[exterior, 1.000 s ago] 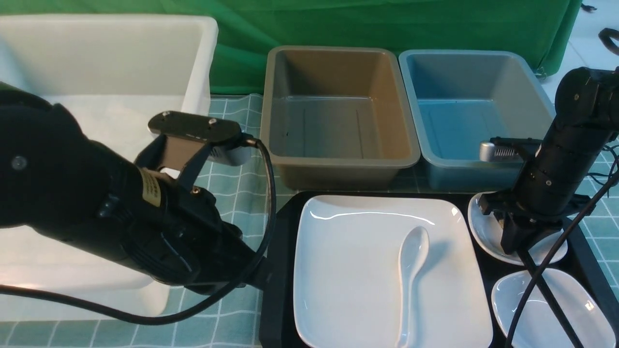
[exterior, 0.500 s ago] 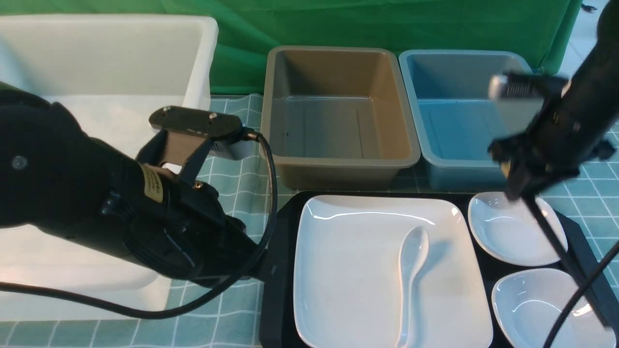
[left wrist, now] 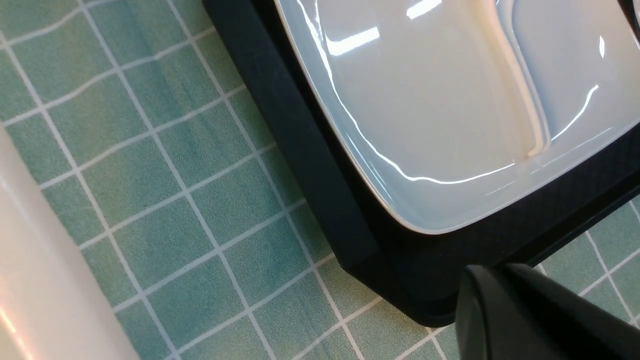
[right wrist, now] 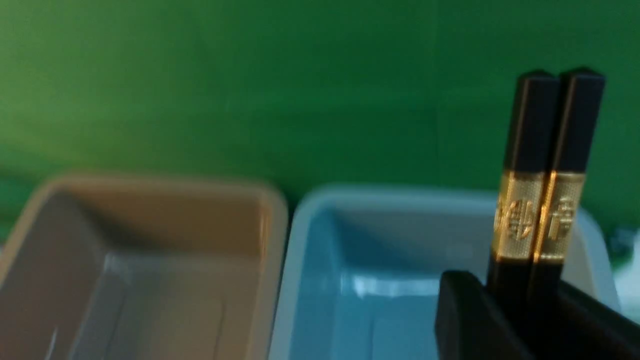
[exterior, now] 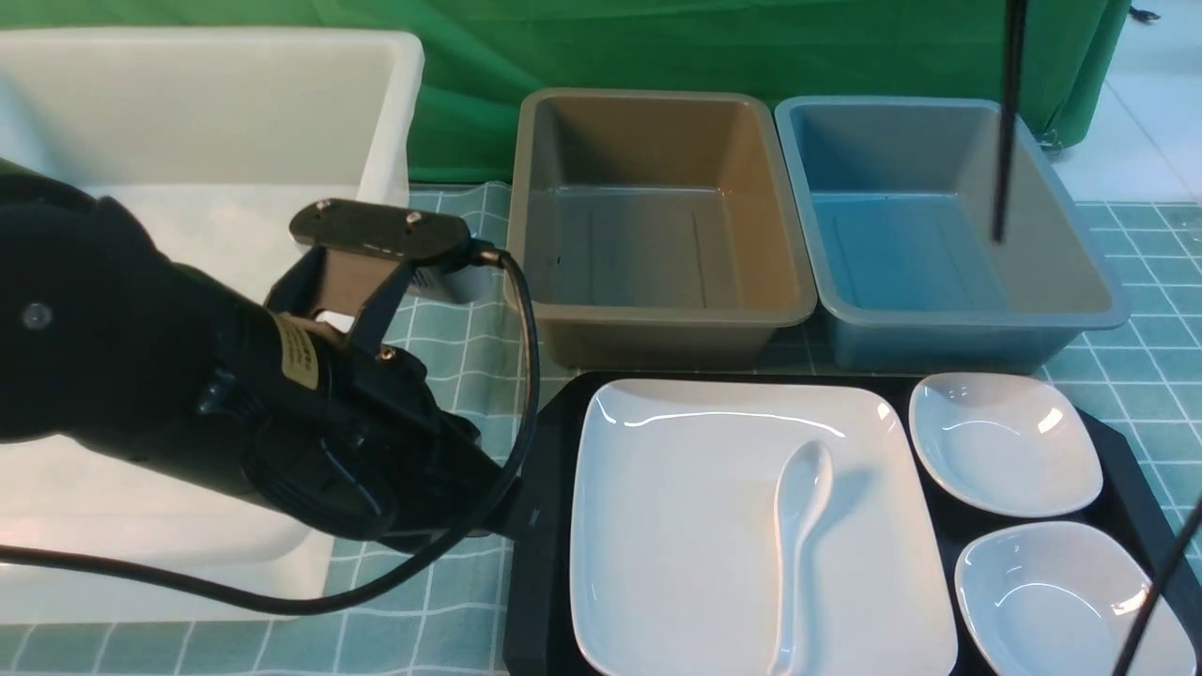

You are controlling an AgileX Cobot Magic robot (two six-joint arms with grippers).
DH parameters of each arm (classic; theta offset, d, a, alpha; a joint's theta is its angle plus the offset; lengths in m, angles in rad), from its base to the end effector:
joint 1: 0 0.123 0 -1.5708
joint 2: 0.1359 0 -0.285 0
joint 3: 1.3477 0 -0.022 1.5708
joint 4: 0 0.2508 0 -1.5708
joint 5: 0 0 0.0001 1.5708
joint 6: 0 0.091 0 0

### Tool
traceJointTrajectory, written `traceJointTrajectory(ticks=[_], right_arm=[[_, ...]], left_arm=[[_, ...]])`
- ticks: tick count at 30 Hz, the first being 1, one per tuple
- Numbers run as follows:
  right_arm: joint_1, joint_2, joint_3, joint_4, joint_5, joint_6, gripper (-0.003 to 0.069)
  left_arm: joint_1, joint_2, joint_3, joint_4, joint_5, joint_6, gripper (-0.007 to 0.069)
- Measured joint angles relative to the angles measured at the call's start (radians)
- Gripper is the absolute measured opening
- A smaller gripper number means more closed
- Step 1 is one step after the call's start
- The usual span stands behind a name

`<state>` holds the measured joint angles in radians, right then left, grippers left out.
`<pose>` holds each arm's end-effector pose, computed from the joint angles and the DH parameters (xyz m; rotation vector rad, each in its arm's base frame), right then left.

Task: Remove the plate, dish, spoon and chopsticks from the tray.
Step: Use the right arm to put the chopsticks into the small storage box on the right, then use the right arm to grab a soup spoon from the plate

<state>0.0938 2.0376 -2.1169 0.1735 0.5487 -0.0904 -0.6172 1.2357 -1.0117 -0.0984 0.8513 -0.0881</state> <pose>0.4866 0.0540 0.3877 -0.0947 1.9470 0.1882 0.1960 -0.1473 0.3142 0.6262 2.5238 -0.3834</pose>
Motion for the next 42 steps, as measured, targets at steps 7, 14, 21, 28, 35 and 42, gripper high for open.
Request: traceJointTrajectory(ticks=[7,14,21,28,35,42], right_arm=[[0.0,0.133,-0.003,-0.003,-0.102,0.004,0.0148],[0.0,0.263,-0.003,-0.008,-0.069,-0.003,0.0172],[-0.001,0.211,-0.01,-0.015,0.19,0.003,0.0447],[0.01,-0.114,0.073,-0.024,0.581,-0.002,0.0098],[0.25,-0.446,0.669,-0.029,0.49,0.082,0.0213],[0.486,-0.401,0.969,-0.051,0.22,0.234,0.0544]], left_arm=[[0.0,0.0,0.0,-0.001,0.039,0.0,0.0009],[0.0,0.0,0.0,-0.001,0.062,0.027,0.0009],[0.0,0.0,0.0,0.0,0.064,0.034,0.0009],[0.0,0.0,0.0,0.022,0.011,0.034,0.001],[0.006,0.0,0.0,0.071,-0.02,0.006,0.001],[0.052,0.0,0.0,0.09,-0.043,-0.023,0.001]])
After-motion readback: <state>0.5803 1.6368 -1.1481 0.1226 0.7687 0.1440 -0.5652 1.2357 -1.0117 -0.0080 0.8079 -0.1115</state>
